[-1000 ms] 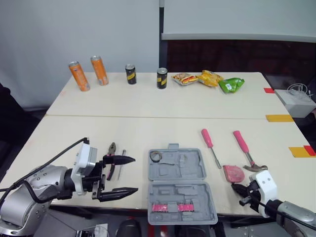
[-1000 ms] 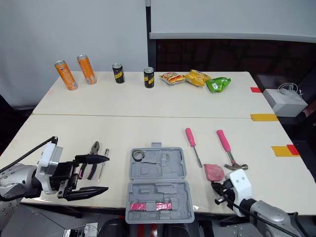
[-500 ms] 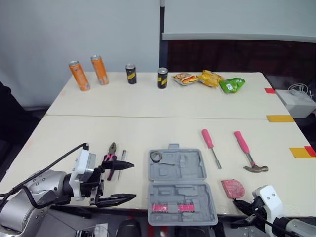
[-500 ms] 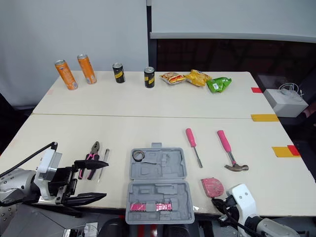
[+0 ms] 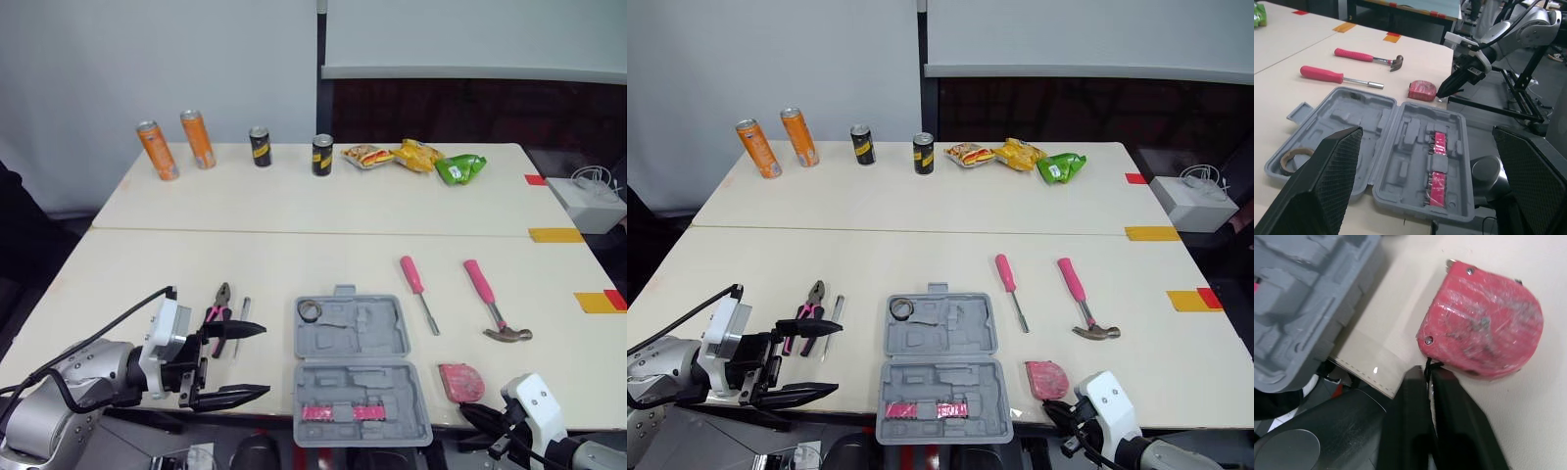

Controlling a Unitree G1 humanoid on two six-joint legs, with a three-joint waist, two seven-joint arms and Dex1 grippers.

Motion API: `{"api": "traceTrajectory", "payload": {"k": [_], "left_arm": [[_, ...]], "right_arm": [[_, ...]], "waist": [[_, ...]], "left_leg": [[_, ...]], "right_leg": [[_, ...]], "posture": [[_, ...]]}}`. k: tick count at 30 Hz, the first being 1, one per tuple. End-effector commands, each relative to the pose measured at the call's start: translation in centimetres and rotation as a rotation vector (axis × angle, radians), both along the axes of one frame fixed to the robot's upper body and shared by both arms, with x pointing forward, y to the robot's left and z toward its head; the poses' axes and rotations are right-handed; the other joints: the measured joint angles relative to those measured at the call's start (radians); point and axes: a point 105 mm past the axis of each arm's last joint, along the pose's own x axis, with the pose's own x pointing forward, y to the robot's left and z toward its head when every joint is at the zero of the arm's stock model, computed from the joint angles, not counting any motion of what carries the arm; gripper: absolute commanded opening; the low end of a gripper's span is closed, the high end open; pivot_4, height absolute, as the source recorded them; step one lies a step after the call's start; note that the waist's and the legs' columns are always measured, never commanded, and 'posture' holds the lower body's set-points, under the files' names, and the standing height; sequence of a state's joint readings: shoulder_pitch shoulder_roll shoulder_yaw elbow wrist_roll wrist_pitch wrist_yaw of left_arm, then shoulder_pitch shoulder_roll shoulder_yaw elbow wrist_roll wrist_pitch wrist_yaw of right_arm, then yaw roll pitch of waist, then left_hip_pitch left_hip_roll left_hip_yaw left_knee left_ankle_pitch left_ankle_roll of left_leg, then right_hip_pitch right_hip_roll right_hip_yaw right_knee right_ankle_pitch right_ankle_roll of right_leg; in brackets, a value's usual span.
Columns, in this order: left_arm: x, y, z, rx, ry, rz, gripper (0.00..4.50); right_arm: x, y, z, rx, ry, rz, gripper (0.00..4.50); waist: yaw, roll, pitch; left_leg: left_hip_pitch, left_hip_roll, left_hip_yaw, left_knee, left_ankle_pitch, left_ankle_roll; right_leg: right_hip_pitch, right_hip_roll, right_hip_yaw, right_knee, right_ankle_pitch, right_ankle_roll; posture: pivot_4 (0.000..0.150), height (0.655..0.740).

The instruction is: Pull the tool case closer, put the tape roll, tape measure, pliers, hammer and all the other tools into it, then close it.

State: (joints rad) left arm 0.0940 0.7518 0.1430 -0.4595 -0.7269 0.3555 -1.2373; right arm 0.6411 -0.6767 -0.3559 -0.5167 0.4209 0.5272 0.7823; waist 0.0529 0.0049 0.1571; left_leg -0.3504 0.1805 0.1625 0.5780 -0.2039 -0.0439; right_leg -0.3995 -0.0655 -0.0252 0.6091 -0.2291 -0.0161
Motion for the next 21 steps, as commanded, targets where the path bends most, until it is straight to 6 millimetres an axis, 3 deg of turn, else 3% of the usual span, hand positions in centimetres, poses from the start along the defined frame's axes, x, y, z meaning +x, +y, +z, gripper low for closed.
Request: {"api": "traceTrajectory", "payload": {"k": [1, 3, 4, 5, 9, 21], "left_arm": [[-0.6, 0.0, 0.6, -0.078, -0.021, -0.038, 4.5], [-0.3, 0.5, 0.2, -0.066, -0.084, -0.01, 4.5], [-0.2, 0.7, 0.3, -0.074, -0.099, -0.007, 4.5], [-0.1, 1.0, 0.4, -0.078, -0.122, -0.006, 4.5], [-0.5, 2.3, 0.4, -0.112, -0.085, -0.07, 4.5], [-1.0, 3.8, -1.1, -0.095, -0.036, -0.023, 4.5]], "right_arm": [[0.0, -0.1, 3.4, 0.009, -0.064, 0.148, 1.77], [-0.1, -0.3, 4.6, -0.01, -0.066, 0.241, 2.5], [-0.1, -0.4, 5.2, -0.024, -0.065, 0.29, 2.55], [0.2, -0.5, 6.0, -0.044, -0.064, 0.348, 3.19], [2.1, -1.0, 7.7, -0.167, -0.053, 0.557, 4.44], [7.5, -2.6, 4.6, -0.385, 0.022, 0.764, 4.48]], "waist": [[-0.001, 0.0, 0.0], [-0.001, 0.001, -0.001], [0.0, -0.001, 0.0], [0.002, -0.003, 0.0], [-0.004, -0.002, -0.001], [0.002, -0.003, -0.003]], "left_leg": [[0.0, 0.0, 0.0, 0.0, 0.0, 0.0], [0.0, -0.001, 0.0, 0.0, 0.0, 0.0], [0.001, -0.001, 0.0, 0.0, 0.0, 0.0], [0.001, 0.0, -0.001, 0.0, 0.0, 0.0], [0.002, 0.0, 0.0, 0.001, 0.0, 0.001], [-0.001, 0.002, 0.0, 0.003, 0.004, 0.007]], "right_leg": [[0.0, 0.0, 0.0, 0.0, 0.0, -0.001], [0.001, -0.001, 0.001, 0.0, 0.001, -0.001], [0.001, -0.001, 0.001, 0.0, 0.001, -0.001], [0.001, 0.0, 0.0, 0.0, 0.001, -0.001], [0.003, 0.0, 0.0, 0.0, 0.001, 0.0], [-0.001, 0.0, -0.003, 0.003, 0.002, -0.008]], "posture": [[0.15, 0.74], [0.15, 0.74], [0.15, 0.74], [0.15, 0.74], [0.15, 0.74], [0.15, 0.74]]}}
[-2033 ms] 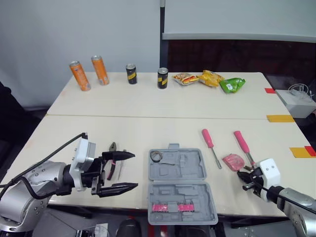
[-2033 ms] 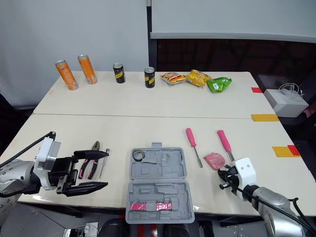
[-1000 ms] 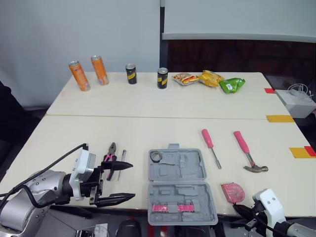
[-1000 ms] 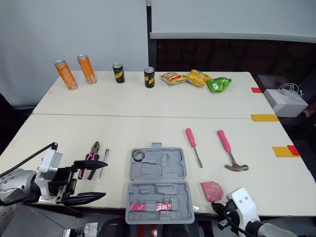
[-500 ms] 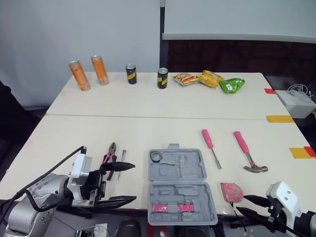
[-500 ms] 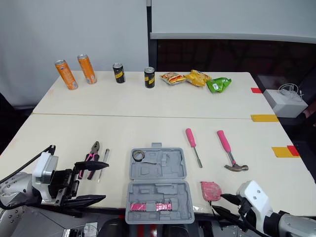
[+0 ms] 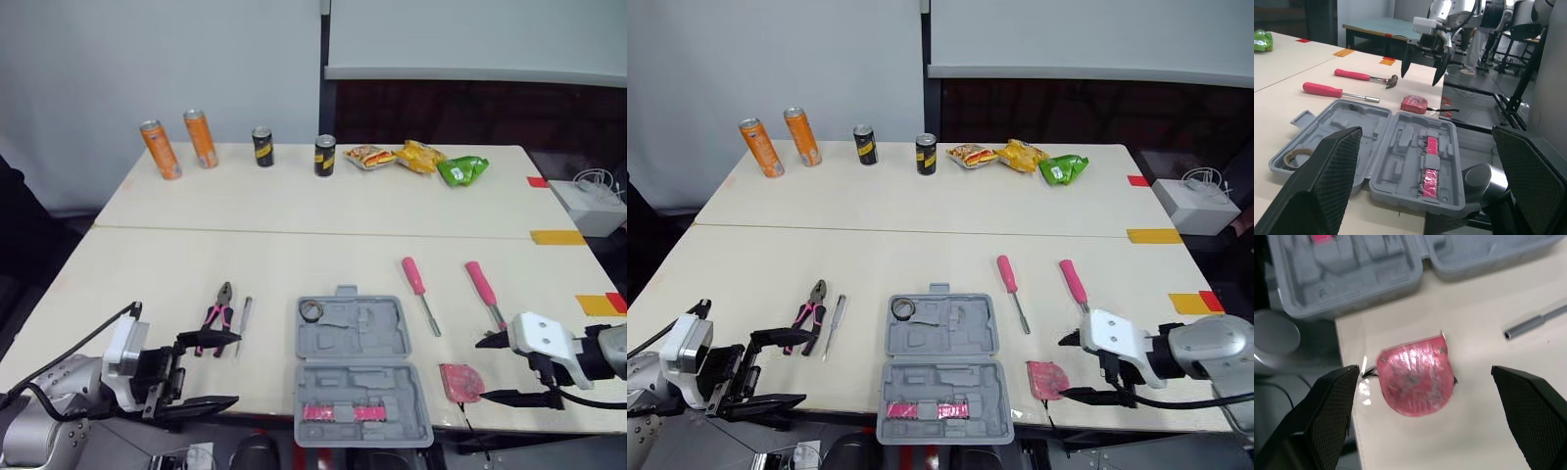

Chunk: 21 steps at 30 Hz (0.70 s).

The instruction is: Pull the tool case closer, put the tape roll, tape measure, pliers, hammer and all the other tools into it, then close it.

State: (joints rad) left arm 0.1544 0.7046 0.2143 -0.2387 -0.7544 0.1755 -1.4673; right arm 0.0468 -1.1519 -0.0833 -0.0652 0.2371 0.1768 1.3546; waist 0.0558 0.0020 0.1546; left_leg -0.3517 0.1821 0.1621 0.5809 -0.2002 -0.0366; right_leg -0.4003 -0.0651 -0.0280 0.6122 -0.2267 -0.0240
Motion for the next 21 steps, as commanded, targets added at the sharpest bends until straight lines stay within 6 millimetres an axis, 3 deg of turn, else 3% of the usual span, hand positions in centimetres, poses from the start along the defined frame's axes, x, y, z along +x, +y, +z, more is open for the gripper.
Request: {"api": "traceTrajectory", "payload": {"k": [1, 7, 21], "left_arm": [[-0.4, 0.2, 0.4, 0.013, -0.034, 0.0, 4.5], [-0.6, 0.1, 0.3, 0.021, -0.037, 0.011, 4.5], [-0.7, 0.0, 0.4, 0.029, -0.036, 0.006, 4.5]], "right_arm": [[0.6, -0.3, -1.1, -0.058, 0.008, 0.038, 4.48], [0.9, 0.1, -2.8, -0.084, 0.003, 0.071, 4.48], [1.2, 1.1, -4.2, -0.07, -0.041, 0.109, 4.48]], "waist": [[-0.002, 0.0, 0.0], [-0.003, 0.0, 0.0], [-0.004, 0.0, 0.0]], "left_leg": [[0.0, 0.0, 0.0, 0.0, 0.0, 0.0], [0.001, 0.001, 0.001, 0.001, 0.0, 0.0], [0.001, 0.001, 0.002, 0.003, 0.0, 0.0]], "right_leg": [[0.0, 0.0, 0.0, 0.001, 0.0, 0.0], [0.0, 0.001, 0.0, 0.001, 0.0, -0.001], [0.0, 0.001, 0.001, 0.003, 0.0, -0.002]], "posture": [[0.15, 0.74], [0.15, 0.74], [0.15, 0.74]]}}
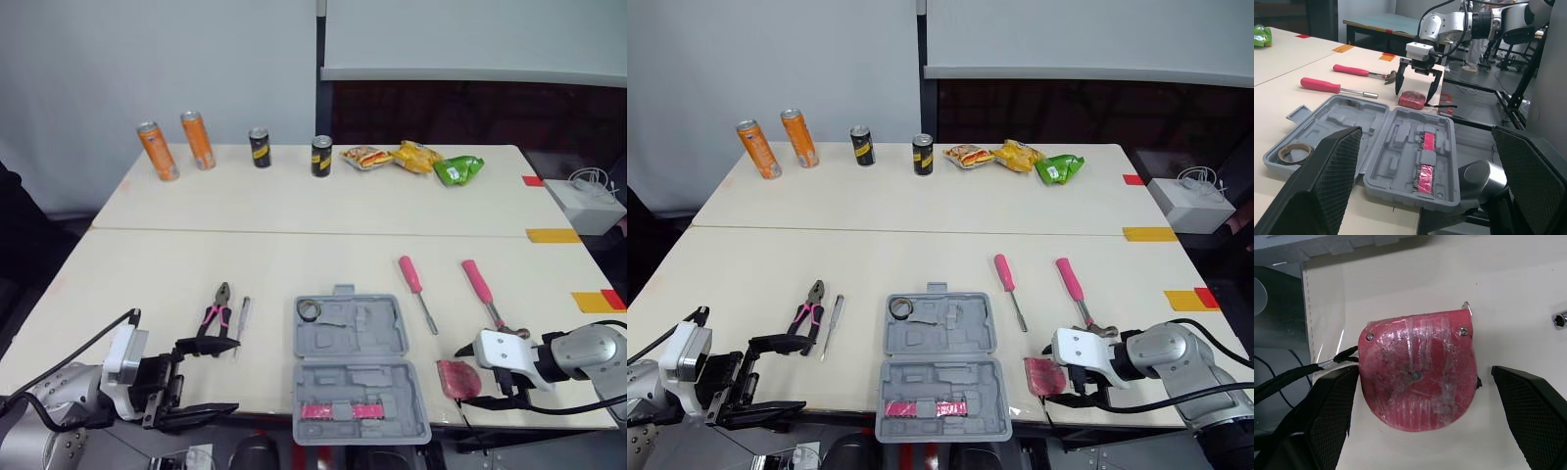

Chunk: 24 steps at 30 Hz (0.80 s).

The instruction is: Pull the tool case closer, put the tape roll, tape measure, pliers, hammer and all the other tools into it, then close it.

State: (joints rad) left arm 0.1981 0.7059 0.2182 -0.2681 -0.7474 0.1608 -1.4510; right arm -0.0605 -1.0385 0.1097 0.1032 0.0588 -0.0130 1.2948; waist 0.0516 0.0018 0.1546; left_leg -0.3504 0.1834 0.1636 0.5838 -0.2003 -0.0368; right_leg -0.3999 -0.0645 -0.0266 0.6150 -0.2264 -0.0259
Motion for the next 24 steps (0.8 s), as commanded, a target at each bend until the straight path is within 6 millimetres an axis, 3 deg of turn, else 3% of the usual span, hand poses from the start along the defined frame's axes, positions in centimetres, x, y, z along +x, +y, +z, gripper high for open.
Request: {"api": "traceTrajectory", "payload": {"k": [1, 9, 14, 15, 21, 24], "left_arm": [[-0.1, 0.1, 0.7, 0.017, -0.039, -0.007, 4.5], [-0.1, 0.0, 0.8, 0.018, -0.036, -0.002, 4.5], [0.0, -0.1, 0.7, 0.018, -0.036, 0.003, 4.5], [0.0, -0.1, 0.8, 0.017, -0.036, 0.004, 4.5], [0.2, -0.2, 0.9, 0.002, -0.041, 0.023, 4.5], [0.3, -0.4, 1.4, -0.022, -0.045, 0.037, 4.5]], "right_arm": [[0.3, 0.2, 0.4, 0.002, -0.029, 0.021, 4.48], [0.4, 0.8, 0.3, 0.021, -0.038, 0.04, 4.48], [0.5, 1.0, 0.2, 0.022, -0.042, 0.049, 2.99], [0.5, 1.0, 0.2, 0.021, -0.041, 0.049, 2.87], [0.7, 1.3, 1.0, 0.03, -0.049, 0.061, 2.87], [1.1, 2.7, 3.6, 0.044, -0.069, 0.092, 2.87]], "waist": [[0.0, 0.0, 0.0], [0.0, 0.0, 0.0], [-0.001, 0.0, 0.0], [0.0, 0.0, 0.0], [-0.001, 0.0, 0.0], [-0.002, 0.0, 0.0]], "left_leg": [[0.0, 0.0, 0.0, 0.0, 0.0, 0.0], [0.0, 0.0, 0.0, 0.0, 0.0, 0.0], [0.0, 0.0, 0.0, 0.0, 0.0, 0.0], [0.0, 0.0, 0.0, 0.0, 0.0, 0.0], [0.0, 0.0, 0.0, 0.0, 0.0, 0.0], [0.0, 0.0, 0.0, 0.0, 0.0, 0.0]], "right_leg": [[0.0, 0.0, 0.0, 0.0, 0.0, 0.0], [0.0, 0.0, 0.0, 0.0, 0.0, 0.0], [0.0, 0.0, 0.0, 0.0, 0.0, 0.0], [0.0, 0.0, 0.0, 0.0, 0.0, 0.0], [0.0, 0.0, 0.0, 0.0, 0.0, 0.0], [0.0, 0.0, 0.0, 0.0, 0.0, 0.0]], "posture": [[0.15, 0.74], [0.15, 0.74], [0.15, 0.74], [0.15, 0.74], [0.15, 0.74], [0.15, 0.74]]}}
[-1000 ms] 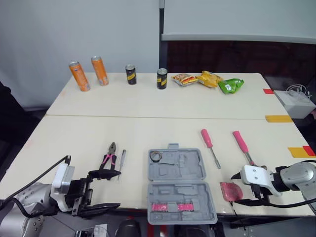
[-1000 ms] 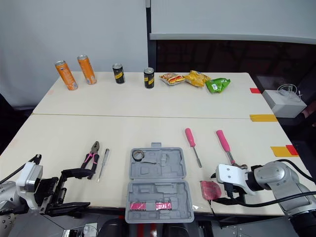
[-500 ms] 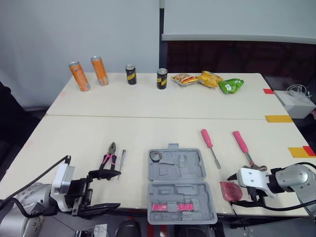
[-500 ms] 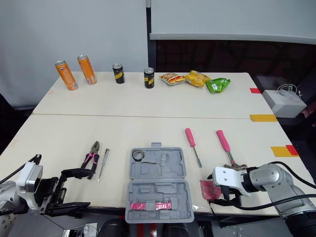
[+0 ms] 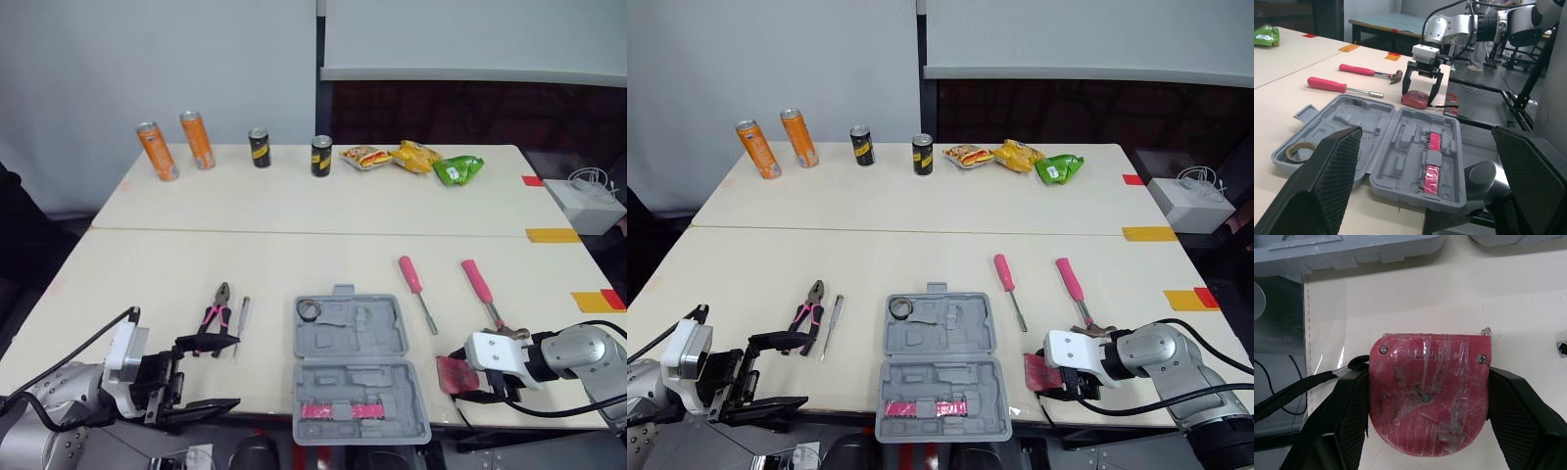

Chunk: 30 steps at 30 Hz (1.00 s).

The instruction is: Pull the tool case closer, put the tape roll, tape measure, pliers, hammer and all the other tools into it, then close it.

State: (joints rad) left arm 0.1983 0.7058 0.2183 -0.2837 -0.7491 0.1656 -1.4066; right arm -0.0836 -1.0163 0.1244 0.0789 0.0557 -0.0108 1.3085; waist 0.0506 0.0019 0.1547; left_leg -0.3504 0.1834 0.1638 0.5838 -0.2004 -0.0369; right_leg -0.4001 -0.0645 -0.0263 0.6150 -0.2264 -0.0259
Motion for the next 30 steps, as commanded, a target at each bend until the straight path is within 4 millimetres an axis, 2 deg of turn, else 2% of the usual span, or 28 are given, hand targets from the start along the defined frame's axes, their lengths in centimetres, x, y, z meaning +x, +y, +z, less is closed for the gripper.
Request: {"api": "traceTrajectory", "payload": {"k": [1, 5, 8, 11, 12, 16, 21, 26, 30], "left_arm": [[0.0, -0.3, 1.4, -0.033, -0.038, 0.011, 4.5], [0.7, -0.2, 2.4, -0.081, -0.044, 0.066, 4.5], [1.2, 0.1, 2.9, -0.099, -0.048, 0.102, 4.5], [1.6, 0.5, 2.9, -0.096, -0.054, 0.127, 4.5], [1.7, 0.6, 2.9, -0.098, -0.057, 0.137, 4.5], [2.0, 0.8, 2.9, -0.097, -0.063, 0.156, 4.5], [1.9, 1.0, 2.9, -0.103, -0.064, 0.174, 4.5], [1.6, 1.2, 2.6, -0.096, -0.059, 0.193, 4.5], [1.4, 1.3, 2.4, -0.094, -0.056, 0.204, 4.5]], "right_arm": [[1.2, 2.2, 4.4, 0.027, -0.079, 0.065, 2.87], [2.1, 4.9, 8.2, 0.014, -0.087, 0.1, 2.87], [4.2, 6.4, 10.4, -0.08, -0.13, 0.082, 2.87], [5.6, 7.4, 11.7, -0.212, -0.104, 0.091, 2.87], [6.1, 8.3, 11.8, -0.218, -0.085, 0.095, 2.87], [8.0, 10.6, 10.4, -0.309, -0.049, 0.126, 2.87], [9.2, 10.5, 8.5, -0.444, -0.049, 0.158, 2.87], [10.1, 11.6, 7.9, -0.45, -0.051, 0.142, 2.87], [10.3, 12.3, 7.5, -0.441, -0.047, 0.138, 2.87]], "waist": [[-0.003, 0.001, 0.001], [-0.005, 0.002, 0.002], [-0.002, 0.001, 0.002], [-0.003, 0.001, 0.002], [-0.001, 0.0, 0.002], [-0.003, -0.001, 0.002], [0.003, -0.001, 0.002], [-0.008, -0.001, 0.002], [-0.007, -0.001, 0.002]], "left_leg": [[0.0, 0.0, 0.0, 0.0, 0.0, 0.0], [0.002, 0.001, 0.001, 0.001, 0.0, 0.0], [0.002, 0.002, 0.001, 0.002, 0.0, 0.0], [0.001, 0.002, 0.001, 0.004, 0.0, -0.001], [0.0, 0.002, 0.001, 0.004, 0.001, -0.001], [-0.003, 0.003, 0.001, 0.007, 0.001, -0.001], [-0.008, 0.003, 0.001, 0.009, 0.0, -0.001], [-0.011, 0.003, 0.001, 0.011, 0.0, -0.001], [-0.006, 0.005, 0.001, 0.011, 0.001, -0.003]], "right_leg": [[0.0, 0.0, 0.0, 0.0, 0.0, 0.0], [-0.001, 0.001, 0.002, 0.004, 0.0, 0.0], [-0.002, 0.002, 0.002, 0.007, 0.0, -0.001], [-0.005, 0.002, 0.002, 0.009, 0.0, -0.002], [-0.008, 0.002, 0.002, 0.01, 0.0, -0.002], [-0.012, 0.002, 0.002, 0.014, -0.001, -0.004], [-0.014, 0.002, 0.001, 0.014, -0.001, -0.004], [-0.016, 0.002, 0.002, 0.016, -0.001, -0.004], [-0.016, 0.003, 0.002, 0.02, -0.001, -0.005]], "posture": [[0.15, 0.74], [0.15, 0.74], [0.15, 0.74], [0.15, 0.74], [0.15, 0.74], [0.15, 0.74], [0.15, 0.74], [0.15, 0.74], [0.15, 0.74]]}}
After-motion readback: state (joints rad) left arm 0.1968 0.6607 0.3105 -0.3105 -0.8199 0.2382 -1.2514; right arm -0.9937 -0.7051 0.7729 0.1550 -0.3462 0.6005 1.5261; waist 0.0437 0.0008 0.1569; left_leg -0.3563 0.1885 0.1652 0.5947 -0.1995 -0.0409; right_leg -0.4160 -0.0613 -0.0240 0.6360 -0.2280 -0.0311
